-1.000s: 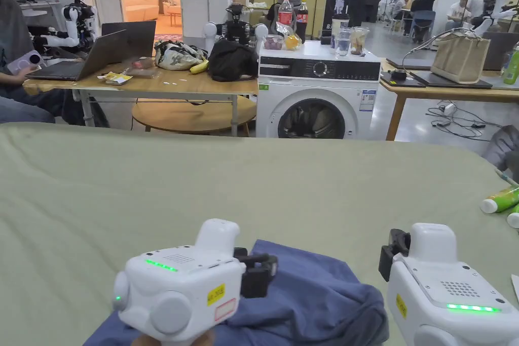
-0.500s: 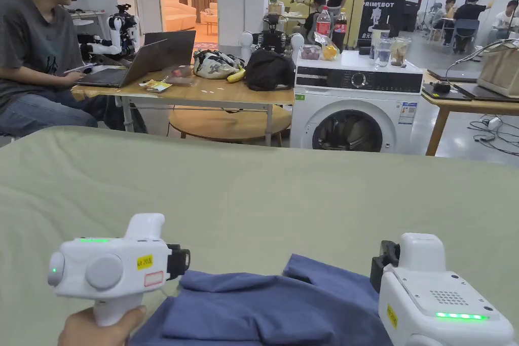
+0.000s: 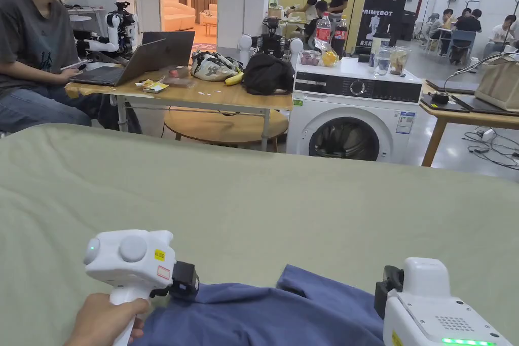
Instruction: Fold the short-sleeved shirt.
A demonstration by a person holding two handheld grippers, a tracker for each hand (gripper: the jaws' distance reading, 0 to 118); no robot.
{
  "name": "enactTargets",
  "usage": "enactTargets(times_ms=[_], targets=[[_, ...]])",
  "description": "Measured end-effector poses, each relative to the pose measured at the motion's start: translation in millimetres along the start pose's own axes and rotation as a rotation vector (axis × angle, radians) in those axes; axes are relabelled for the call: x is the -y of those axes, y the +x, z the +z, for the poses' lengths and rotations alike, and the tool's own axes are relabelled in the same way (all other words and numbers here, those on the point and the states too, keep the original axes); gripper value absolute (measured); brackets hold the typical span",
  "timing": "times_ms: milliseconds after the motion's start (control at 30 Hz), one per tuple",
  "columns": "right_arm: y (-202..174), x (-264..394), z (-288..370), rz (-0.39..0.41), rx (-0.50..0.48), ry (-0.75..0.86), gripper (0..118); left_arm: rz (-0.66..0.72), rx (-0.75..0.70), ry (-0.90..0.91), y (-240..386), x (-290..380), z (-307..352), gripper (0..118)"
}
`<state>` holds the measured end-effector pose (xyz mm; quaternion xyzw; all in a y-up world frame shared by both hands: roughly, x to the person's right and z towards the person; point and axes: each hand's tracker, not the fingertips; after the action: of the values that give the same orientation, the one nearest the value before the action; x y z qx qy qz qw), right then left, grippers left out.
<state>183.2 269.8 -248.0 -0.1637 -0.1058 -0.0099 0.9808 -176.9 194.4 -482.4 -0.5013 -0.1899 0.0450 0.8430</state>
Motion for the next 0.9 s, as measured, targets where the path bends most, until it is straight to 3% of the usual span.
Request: enactTargets(times_ms=[67, 100, 133, 167, 233, 400, 567, 600, 633, 667, 700, 900], targets=[[5, 1, -1, 0.002, 0.006, -0.011, 0, -0.069, -0.102, -0.033, 7, 4, -18, 51], [8, 2, -1, 0.003, 0.012, -0.017, 0, -0.096, -0.142, -0.026, 11, 9, -20, 37], [10, 2, 0, 0.005, 0.015, -0.021, 0, -0.117, -0.124, 0.05, 17, 12, -19, 15], [13, 3, 1, 0.008, 0.019, -0.024, 0, -0.136, -0.151, 0.097, 21, 17, -14, 15], [20, 4, 1, 0.013, 0.034, -0.025, 0, -0.11, -0.126, 0.134, 26, 22, -12, 4], [43, -4, -10, 0.017, 0.055, -0.081, 0, -0.069, -0.049, 0.179, 20, 29, 7, 3], [71, -16, -46, -0.007, 0.013, -0.263, 1, -0.068, -0.014, 0.28, 7, 37, 59, 3], [74, -15, -54, -0.007, 0.011, -0.292, 8, -0.076, -0.019, 0.3, 4, 39, 69, 3], [75, -14, -62, 0.001, 0.004, -0.329, 24, -0.079, -0.028, 0.313, 1, 42, 77, 3], [78, -12, -71, -0.005, -0.013, -0.362, 48, -0.079, -0.037, 0.324, -2, 45, 84, 3], [78, -9, -81, -0.003, -0.02, -0.402, 57, -0.075, -0.034, 0.325, -7, 45, 88, 3], [67, 32, -136, 0.024, -0.068, -0.66, 56, -0.069, -0.04, 0.314, -16, 60, 98, 3]])
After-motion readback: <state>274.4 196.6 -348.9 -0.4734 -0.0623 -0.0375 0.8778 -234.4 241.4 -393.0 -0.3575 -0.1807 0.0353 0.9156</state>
